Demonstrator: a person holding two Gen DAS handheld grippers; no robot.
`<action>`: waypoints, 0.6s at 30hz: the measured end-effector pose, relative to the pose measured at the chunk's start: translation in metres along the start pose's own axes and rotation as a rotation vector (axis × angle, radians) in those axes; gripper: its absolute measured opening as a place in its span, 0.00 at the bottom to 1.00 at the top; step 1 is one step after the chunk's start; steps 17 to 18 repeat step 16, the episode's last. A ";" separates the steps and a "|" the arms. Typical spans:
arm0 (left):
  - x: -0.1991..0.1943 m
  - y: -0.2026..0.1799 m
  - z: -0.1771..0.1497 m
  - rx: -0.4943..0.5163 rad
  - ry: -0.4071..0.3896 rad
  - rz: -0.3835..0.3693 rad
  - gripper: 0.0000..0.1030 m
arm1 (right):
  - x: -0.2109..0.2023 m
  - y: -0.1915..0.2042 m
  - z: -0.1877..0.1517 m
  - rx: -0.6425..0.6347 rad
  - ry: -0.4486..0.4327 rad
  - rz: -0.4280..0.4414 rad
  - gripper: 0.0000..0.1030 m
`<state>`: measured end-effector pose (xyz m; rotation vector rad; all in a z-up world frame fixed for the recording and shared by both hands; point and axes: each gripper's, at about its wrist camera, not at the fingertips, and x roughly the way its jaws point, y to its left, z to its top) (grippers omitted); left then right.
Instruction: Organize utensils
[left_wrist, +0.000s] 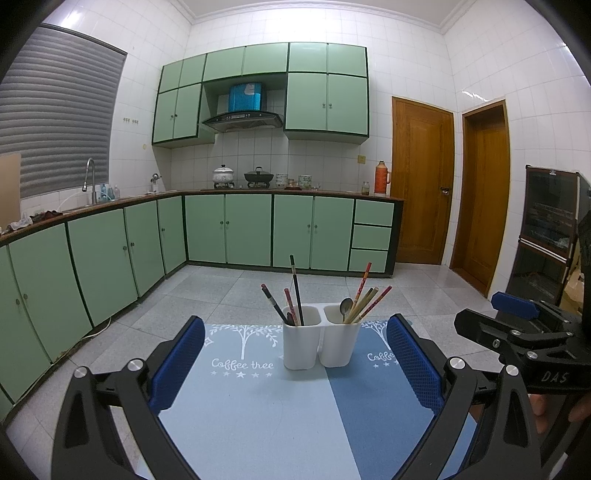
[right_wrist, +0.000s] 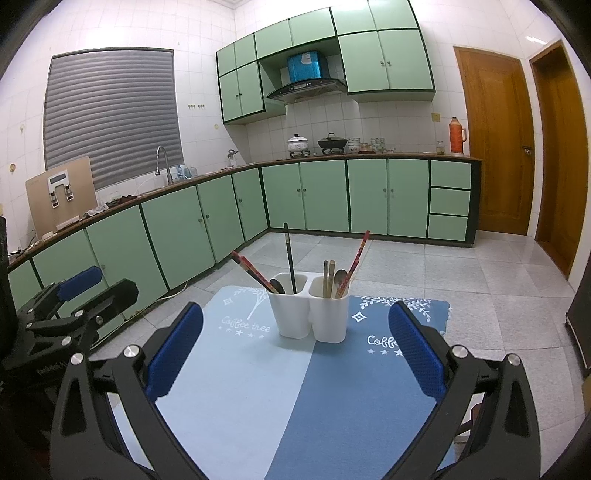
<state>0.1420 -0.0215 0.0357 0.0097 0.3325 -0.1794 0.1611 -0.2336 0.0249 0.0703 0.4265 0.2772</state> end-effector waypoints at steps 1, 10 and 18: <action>0.000 0.000 -0.001 -0.002 0.000 -0.001 0.94 | 0.002 -0.001 -0.001 0.000 0.000 0.000 0.95; 0.002 -0.002 -0.002 -0.002 0.004 0.004 0.94 | 0.000 -0.006 0.000 0.006 0.002 -0.004 0.95; 0.003 -0.004 -0.001 -0.001 0.005 0.008 0.94 | 0.000 -0.008 0.000 0.006 0.004 -0.004 0.95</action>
